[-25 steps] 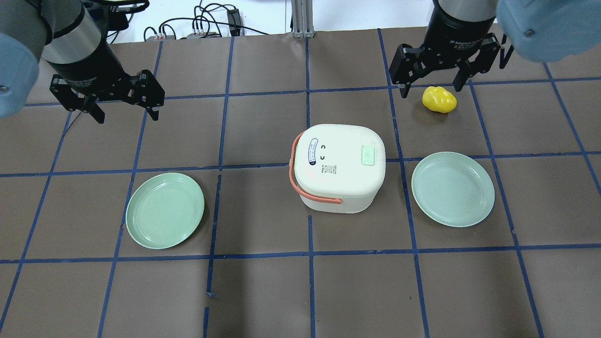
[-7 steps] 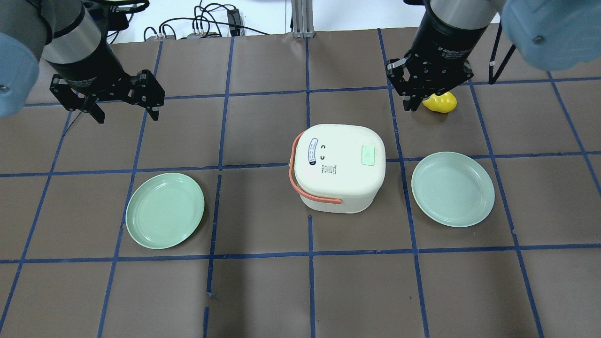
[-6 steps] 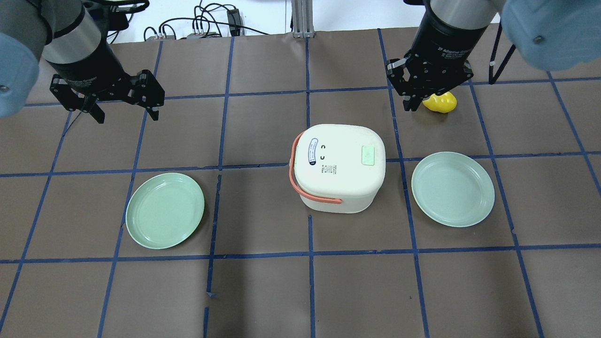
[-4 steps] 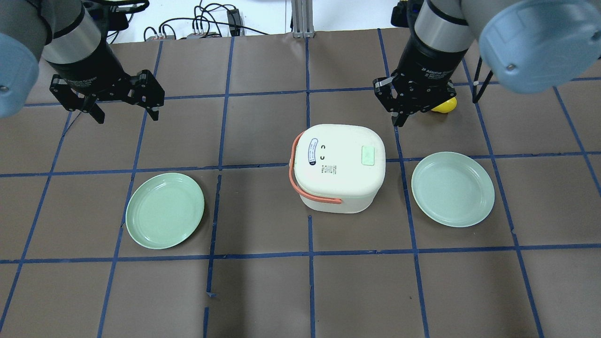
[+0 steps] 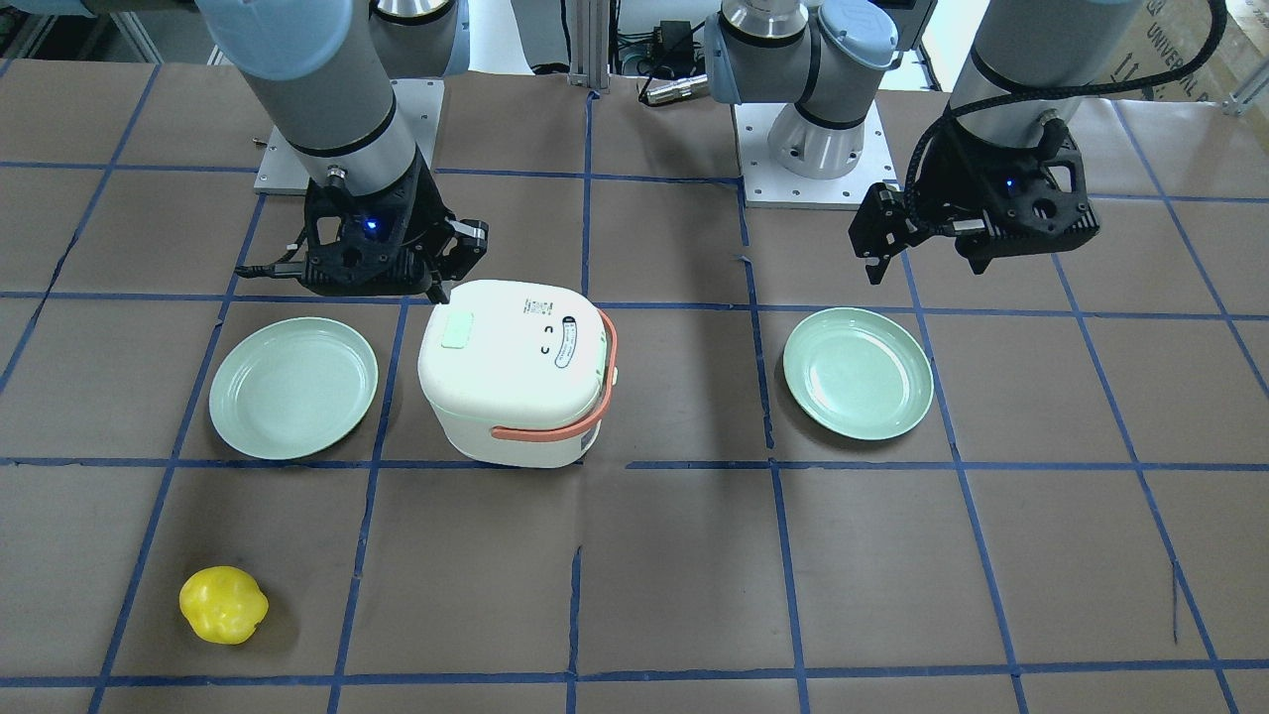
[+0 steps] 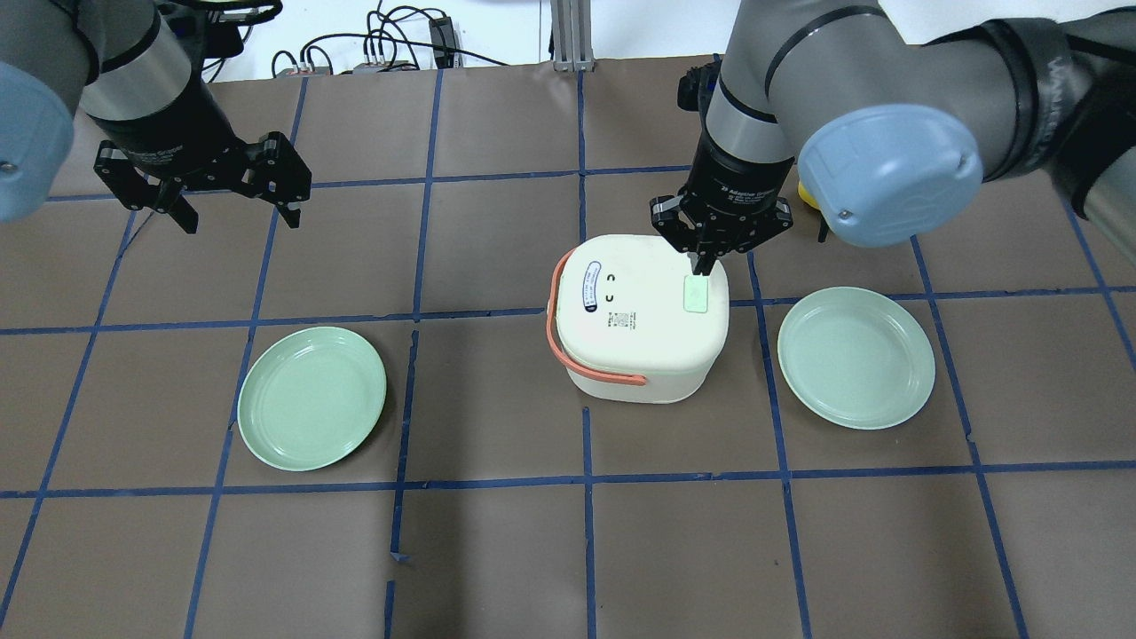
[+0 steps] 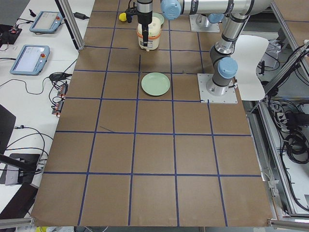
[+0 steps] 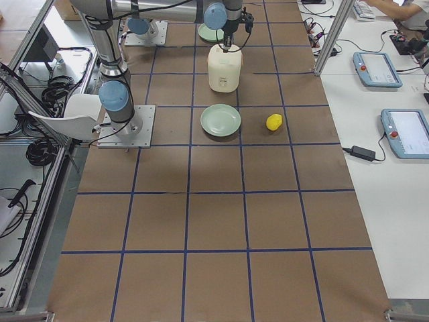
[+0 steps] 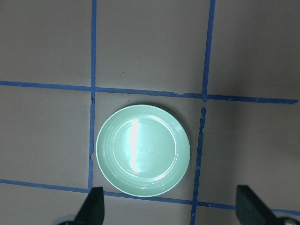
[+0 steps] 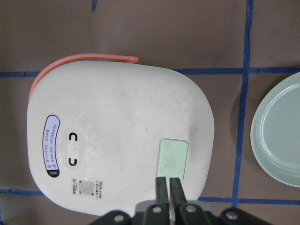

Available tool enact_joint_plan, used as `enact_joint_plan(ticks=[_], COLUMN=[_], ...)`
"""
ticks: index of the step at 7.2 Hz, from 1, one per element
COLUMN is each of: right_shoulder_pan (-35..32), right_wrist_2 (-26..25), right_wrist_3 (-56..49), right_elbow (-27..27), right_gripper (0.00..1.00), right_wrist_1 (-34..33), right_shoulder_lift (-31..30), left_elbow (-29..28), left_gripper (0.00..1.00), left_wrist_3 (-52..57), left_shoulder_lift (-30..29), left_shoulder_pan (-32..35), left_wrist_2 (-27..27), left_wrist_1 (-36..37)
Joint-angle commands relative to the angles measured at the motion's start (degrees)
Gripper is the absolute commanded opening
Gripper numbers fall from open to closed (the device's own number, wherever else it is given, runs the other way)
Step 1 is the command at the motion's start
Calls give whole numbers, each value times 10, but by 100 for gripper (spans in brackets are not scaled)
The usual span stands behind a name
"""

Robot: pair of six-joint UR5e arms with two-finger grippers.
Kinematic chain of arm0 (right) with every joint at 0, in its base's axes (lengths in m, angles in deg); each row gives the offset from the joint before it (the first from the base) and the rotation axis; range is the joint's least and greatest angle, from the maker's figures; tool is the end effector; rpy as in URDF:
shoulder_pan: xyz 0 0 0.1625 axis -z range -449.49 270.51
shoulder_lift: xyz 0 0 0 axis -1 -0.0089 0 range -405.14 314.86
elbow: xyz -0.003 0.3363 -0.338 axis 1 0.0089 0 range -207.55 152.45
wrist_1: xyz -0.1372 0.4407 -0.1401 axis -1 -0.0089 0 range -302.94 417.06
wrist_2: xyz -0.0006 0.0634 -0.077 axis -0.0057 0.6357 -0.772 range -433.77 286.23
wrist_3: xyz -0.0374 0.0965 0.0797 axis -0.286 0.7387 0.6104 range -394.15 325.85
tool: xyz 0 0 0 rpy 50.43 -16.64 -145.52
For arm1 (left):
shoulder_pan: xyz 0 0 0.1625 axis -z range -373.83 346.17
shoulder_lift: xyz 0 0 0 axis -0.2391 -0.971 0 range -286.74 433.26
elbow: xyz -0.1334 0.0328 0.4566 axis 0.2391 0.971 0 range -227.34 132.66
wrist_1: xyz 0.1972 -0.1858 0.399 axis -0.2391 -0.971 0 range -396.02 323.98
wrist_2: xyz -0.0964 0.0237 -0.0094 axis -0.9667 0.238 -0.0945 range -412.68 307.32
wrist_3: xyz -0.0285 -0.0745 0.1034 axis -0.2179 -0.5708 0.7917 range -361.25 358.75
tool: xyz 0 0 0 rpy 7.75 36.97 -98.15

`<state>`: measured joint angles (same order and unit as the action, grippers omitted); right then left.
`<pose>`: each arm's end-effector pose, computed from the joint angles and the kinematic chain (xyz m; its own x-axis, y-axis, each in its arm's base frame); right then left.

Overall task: Press rice cooker button
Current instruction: 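Lower the right gripper onto the pale green button on the rice cooker lid, then press down on the green button with the closed right gripper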

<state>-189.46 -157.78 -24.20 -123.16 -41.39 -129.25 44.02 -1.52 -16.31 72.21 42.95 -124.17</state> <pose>0.2479 -0.5615 0.4093 -0.9956 0.0057 -0.0935 -0.0009 0.9975 0.0704 -0.0815 -0.5687 0.5035 -0.9924 -0.0748 -0.0979 -0.0735 0.9972 -0.0166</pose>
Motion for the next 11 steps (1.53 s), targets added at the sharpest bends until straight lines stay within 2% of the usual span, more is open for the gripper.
enact_joint_plan(ticks=[1, 4, 7, 11], right_shoulder_pan=[-1, -1, -1, -2], right_wrist_2=[-2, -5, -19, -13], right_wrist_3=[21, 38, 42, 55], right_elbow=[-27, -43, -47, -49], right_gripper=[16, 16, 11, 11], right_wrist_1=[-44, -60, -62, -62], right_shoulder_lift=[0, 5, 4, 10], left_elbow=[0, 0, 0, 0], left_gripper=[100, 100, 100, 100], left_wrist_3=[0, 0, 0, 0], left_shoulder_lift=[0, 1, 1, 1], left_shoulder_pan=[0, 0, 0, 0], left_wrist_2=[0, 0, 0, 0], left_wrist_1=[0, 0, 0, 0])
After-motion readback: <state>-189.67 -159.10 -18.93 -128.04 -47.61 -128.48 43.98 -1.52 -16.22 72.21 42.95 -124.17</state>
